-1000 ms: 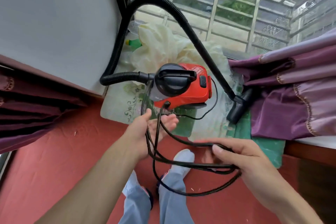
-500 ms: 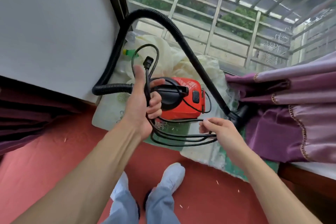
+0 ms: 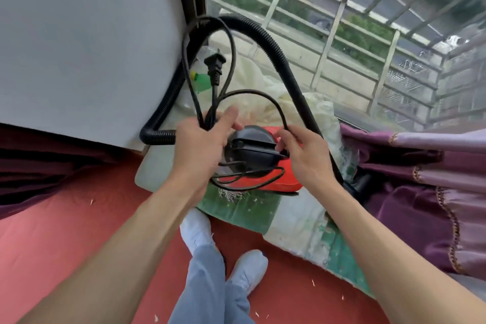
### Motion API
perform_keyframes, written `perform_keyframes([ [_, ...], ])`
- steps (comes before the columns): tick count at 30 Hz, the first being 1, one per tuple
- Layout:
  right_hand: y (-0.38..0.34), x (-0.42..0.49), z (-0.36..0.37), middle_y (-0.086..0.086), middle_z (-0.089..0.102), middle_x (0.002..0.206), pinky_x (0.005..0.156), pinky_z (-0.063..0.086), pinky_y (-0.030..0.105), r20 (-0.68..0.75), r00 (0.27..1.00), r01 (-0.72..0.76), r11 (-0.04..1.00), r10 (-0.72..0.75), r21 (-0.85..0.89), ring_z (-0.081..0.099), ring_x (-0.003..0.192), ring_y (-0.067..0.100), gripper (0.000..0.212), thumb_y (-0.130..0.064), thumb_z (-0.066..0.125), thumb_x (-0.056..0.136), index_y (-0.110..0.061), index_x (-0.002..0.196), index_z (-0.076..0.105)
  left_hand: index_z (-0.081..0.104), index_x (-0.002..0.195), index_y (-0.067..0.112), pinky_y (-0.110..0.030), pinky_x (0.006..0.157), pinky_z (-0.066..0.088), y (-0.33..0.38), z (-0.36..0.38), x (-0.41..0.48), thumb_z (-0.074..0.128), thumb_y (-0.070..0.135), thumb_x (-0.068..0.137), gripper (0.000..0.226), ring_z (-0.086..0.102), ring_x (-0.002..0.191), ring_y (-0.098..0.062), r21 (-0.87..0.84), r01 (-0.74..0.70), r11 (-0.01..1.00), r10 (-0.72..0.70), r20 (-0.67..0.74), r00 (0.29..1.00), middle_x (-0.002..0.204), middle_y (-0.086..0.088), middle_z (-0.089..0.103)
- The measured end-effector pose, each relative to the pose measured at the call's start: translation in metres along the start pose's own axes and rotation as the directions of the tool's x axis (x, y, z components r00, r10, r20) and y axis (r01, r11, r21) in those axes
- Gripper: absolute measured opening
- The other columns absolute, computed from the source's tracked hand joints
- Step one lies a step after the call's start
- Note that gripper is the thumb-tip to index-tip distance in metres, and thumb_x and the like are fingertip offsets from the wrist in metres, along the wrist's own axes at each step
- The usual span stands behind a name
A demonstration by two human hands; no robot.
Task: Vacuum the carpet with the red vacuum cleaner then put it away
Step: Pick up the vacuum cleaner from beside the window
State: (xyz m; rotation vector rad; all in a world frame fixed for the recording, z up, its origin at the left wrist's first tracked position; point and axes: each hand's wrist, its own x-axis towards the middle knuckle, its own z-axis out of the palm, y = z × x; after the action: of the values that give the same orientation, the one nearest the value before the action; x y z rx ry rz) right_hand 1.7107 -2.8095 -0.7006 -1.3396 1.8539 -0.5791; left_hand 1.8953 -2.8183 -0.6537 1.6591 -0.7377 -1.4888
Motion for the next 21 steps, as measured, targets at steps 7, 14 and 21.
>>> perform_keyframes([
  [7, -0.012, 0.021, 0.006, -0.009, 0.062, 0.082, 0.074, 0.051, 0.033, 0.018, 0.999, 0.040, 0.999, -0.040, -0.029, 0.065, 0.075, 0.016, 0.009, -0.023, 0.067, 0.092, -0.027, 0.097, 0.073, 0.074, 0.089, 0.014, -0.018, 0.038, 0.026, -0.046, 0.046, 0.017, 0.082, 0.039, 0.079, 0.028, 0.032, 0.036, -0.005, -0.245, 0.481, 0.842, -0.507, -0.055, 0.860, 0.068, 0.000, 0.065],
  [14, 0.001, 0.025, 0.020, 0.005, 0.055, 0.082, 0.066, 0.047, 0.015, 0.523, 0.852, 0.129, 0.980, -0.032, -0.149, 0.060, 0.068, 0.008, 0.022, 0.005, 0.052, 0.091, -0.006, 0.081, 0.068, 0.075, 0.092, 0.008, -0.019, 0.040, 0.038, -0.094, 0.079, 0.032, 0.088, 0.034, 0.071, 0.036, 0.053, 0.045, -0.012, -0.603, 0.576, 0.552, -0.713, 0.018, 0.701, 0.077, -0.007, 0.065],
  [21, 0.031, 0.036, 0.009, -0.001, 0.076, 0.086, 0.082, 0.056, 0.024, 0.441, 0.886, -0.198, 0.978, 0.146, 0.074, 0.072, 0.083, 0.013, 0.025, -0.001, 0.060, 0.091, -0.015, 0.105, 0.075, 0.065, 0.080, 0.004, -0.027, 0.055, 0.048, -0.097, 0.115, 0.047, 0.077, 0.018, 0.075, 0.019, 0.059, 0.058, -0.021, -0.634, 0.502, 0.589, -0.760, -0.222, 0.611, 0.076, -0.008, 0.068],
])
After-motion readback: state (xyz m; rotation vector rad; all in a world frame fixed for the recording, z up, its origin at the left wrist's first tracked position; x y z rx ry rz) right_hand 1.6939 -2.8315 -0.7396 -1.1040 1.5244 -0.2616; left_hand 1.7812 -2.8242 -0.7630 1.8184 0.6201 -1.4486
